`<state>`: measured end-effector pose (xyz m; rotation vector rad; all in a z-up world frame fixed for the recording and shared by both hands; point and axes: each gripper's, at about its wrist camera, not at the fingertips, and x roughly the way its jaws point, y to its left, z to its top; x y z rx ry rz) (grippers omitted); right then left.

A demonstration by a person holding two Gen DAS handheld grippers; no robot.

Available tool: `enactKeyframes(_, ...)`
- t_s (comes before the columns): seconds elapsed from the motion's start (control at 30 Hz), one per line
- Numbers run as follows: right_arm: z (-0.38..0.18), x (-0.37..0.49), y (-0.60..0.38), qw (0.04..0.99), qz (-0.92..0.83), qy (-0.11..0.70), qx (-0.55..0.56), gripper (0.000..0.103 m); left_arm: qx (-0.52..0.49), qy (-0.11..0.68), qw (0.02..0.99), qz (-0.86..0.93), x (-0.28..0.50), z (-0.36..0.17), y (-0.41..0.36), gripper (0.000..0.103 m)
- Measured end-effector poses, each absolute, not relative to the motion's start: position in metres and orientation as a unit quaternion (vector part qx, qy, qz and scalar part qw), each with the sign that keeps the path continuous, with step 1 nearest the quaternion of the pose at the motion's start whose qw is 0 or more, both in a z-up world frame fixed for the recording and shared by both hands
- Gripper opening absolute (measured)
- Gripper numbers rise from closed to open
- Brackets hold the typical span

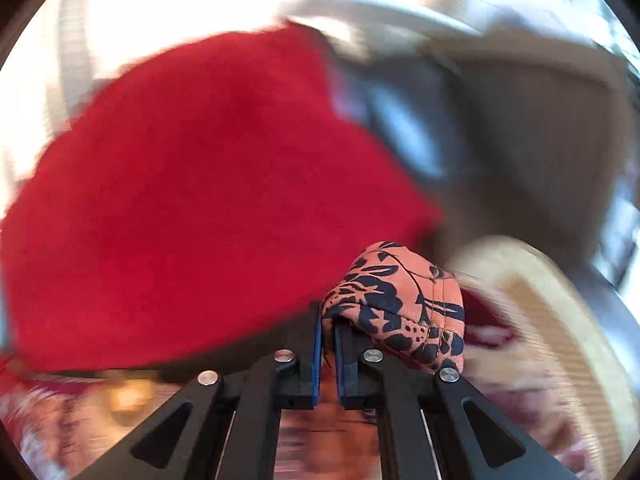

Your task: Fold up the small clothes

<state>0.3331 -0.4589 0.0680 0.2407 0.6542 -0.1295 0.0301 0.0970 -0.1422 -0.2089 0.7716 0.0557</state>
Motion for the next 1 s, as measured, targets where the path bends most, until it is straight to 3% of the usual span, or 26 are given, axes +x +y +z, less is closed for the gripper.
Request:
enactKeyframes(0.13, 0.113, 0.321, -0.309, 0.949, 0.089, 0.276, 0.126, 0.005, -0.111, 0.379, 0.919, 0.019, 0.029, -0.141, 0.099, 0.103)
enactKeyframes(0.23, 0.087, 0.310, -0.217, 0.932, 0.160, 0.289, 0.147, 0.008, -0.120, 0.382, 0.916, 0.012, 0.029, -0.139, 0.102, 0.103)
enactKeyframes(0.27, 0.071, 0.304, -0.192, 0.928, 0.165, 0.302, 0.145, 0.018, -0.123, 0.382, 0.916, 0.008, 0.029, -0.139, 0.103, 0.103)
enactKeyframes(0.3, 0.048, 0.304, -0.165, 0.917, 0.174, 0.331, 0.135, 0.054, -0.128, 0.383, 0.915, 0.004, 0.029, -0.138, 0.104, 0.103)
enactKeyframes(0.33, 0.022, 0.309, -0.147, 0.903, 0.180, 0.369, 0.125, 0.079, -0.134, 0.384, 0.914, -0.001, 0.029, -0.138, 0.106, 0.103)
enactKeyframes(0.37, 0.000, 0.308, -0.136, 0.894, 0.180, 0.391, 0.122, 0.092, -0.139, 0.384, 0.913, -0.005, 0.029, -0.137, 0.108, 0.103)
enactKeyframes(0.47, -0.039, 0.301, -0.138, 0.885, 0.150, 0.428, 0.107, 0.091, -0.154, 0.385, 0.910, -0.015, 0.026, -0.136, 0.113, 0.103)
enactKeyframes(0.7, -0.047, 0.209, -0.239, 0.918, 0.107, 0.377, 0.062, 0.092, -0.212, 0.379, 0.900, -0.043, 0.022, -0.120, 0.123, 0.103)
enactKeyframes(0.87, -0.114, 0.174, -0.303, 0.898, 0.100, 0.403, 0.142, 0.092, -0.304, 0.352, 0.880, -0.098, 0.042, -0.077, 0.132, 0.103)
enactKeyframes(1.0, -0.120, 0.171, -0.316, 0.898, 0.120, 0.381, 0.186, 0.092, -0.310, 0.373, 0.865, -0.131, 0.108, -0.062, 0.117, 0.103)
